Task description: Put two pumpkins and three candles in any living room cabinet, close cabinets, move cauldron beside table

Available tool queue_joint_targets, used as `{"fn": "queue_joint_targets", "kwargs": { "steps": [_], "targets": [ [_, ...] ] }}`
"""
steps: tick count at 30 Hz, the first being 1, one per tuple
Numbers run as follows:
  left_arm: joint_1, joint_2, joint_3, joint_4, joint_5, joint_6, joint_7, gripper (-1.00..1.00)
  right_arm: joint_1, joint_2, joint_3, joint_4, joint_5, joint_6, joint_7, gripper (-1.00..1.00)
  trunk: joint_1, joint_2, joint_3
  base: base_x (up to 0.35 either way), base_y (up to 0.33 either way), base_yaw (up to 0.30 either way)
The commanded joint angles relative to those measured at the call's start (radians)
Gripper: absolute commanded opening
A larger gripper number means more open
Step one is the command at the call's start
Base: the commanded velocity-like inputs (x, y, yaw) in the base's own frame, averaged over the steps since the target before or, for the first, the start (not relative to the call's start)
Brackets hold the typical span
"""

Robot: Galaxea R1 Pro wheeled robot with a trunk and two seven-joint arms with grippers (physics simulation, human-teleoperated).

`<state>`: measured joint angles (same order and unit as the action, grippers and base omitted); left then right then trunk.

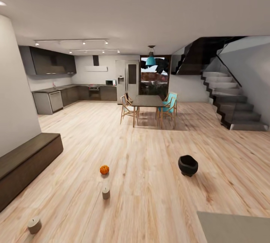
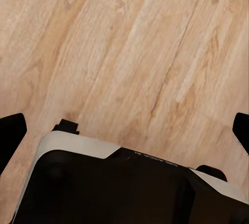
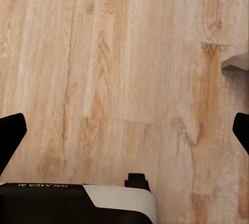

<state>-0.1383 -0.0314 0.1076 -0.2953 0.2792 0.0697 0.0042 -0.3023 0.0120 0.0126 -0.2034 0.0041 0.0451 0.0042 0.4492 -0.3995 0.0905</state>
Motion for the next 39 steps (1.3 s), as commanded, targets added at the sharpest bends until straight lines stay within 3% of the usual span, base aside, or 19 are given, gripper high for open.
{"fn": "queue_joint_targets", "kwargs": {
  "steps": [1,27,39],
  "targets": [
    [0.0,-0.001,0.006,-0.002,0.005,0.007,0.0,1.0,0.0,0.0,0.001,-0.002,0.001,0.005,0.0,1.0,0.001,-0.001,0.0,0.3,0.044,0.0],
    [0.0,-0.001,0.006,-0.002,0.005,0.007,0.0,1.0,0.0,0.0,0.001,-0.001,0.001,0.004,0.0,1.0,0.001,-0.001,0.0,0.314,0.005,0.0],
    [0.0,-0.001,0.006,-0.002,0.005,0.007,0.0,1.0,0.0,0.0,0.001,-0.001,0.001,0.004,-0.002,1.0,0.001,-0.001,0.0,0.064,0.0,0.197]
  ]
}}
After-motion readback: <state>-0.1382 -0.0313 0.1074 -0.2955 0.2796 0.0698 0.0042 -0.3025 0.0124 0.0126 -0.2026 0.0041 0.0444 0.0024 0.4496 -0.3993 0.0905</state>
